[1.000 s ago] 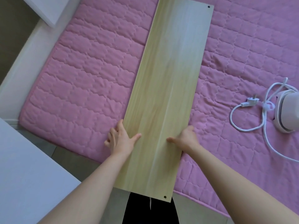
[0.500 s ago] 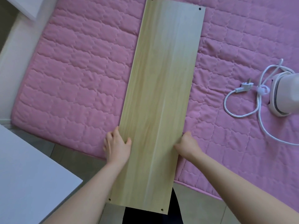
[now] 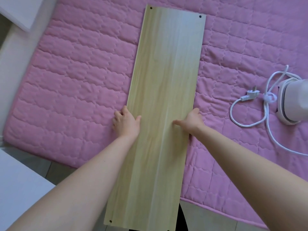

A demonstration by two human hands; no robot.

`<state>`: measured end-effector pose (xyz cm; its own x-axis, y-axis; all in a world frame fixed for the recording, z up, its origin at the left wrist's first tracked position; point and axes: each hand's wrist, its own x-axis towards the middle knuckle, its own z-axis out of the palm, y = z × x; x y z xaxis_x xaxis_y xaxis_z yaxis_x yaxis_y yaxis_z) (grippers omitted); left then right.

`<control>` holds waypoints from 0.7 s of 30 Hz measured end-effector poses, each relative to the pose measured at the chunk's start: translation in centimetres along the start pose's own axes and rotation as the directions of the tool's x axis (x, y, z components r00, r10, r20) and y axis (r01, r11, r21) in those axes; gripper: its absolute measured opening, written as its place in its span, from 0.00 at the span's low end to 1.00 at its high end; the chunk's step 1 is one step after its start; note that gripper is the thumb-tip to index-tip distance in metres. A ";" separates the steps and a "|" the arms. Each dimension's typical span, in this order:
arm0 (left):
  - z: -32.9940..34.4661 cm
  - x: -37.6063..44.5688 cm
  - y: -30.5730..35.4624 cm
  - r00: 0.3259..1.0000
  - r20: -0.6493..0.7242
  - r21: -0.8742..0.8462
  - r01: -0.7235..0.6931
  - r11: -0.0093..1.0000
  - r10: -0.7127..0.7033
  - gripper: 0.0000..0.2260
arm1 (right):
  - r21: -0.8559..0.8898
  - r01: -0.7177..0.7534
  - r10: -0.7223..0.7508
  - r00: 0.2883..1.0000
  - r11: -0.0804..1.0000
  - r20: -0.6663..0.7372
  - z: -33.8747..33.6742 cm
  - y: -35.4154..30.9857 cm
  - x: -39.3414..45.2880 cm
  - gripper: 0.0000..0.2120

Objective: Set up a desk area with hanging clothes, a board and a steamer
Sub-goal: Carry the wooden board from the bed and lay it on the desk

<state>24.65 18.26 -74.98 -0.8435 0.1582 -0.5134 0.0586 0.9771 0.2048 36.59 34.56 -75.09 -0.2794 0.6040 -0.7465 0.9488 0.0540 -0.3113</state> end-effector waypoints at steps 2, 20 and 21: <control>0.1 -0.1 -0.4 1.000 0.007 0.004 -0.012 1.000 0.012 0.32 | 0.018 -0.009 0.009 1.000 1.000 -0.015 0.5 0.5 -0.3 0.40; 0.1 -4.6 -6.2 0.982 0.186 -0.111 0.051 0.992 -0.029 0.36 | -0.048 -0.007 0.009 0.999 0.999 0.046 4.5 7.2 -7.8 0.37; 0.0 -5.5 -6.6 0.980 0.197 -0.119 0.063 0.991 -0.039 0.36 | -0.079 0.001 0.004 0.998 0.997 0.058 4.7 7.7 -8.4 0.33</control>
<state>28.89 10.96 -73.53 -0.7235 0.1454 -0.6748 -0.0586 0.9611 0.2700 45.60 26.17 -73.98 -0.2838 0.5571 -0.7804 0.9573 0.1170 -0.2645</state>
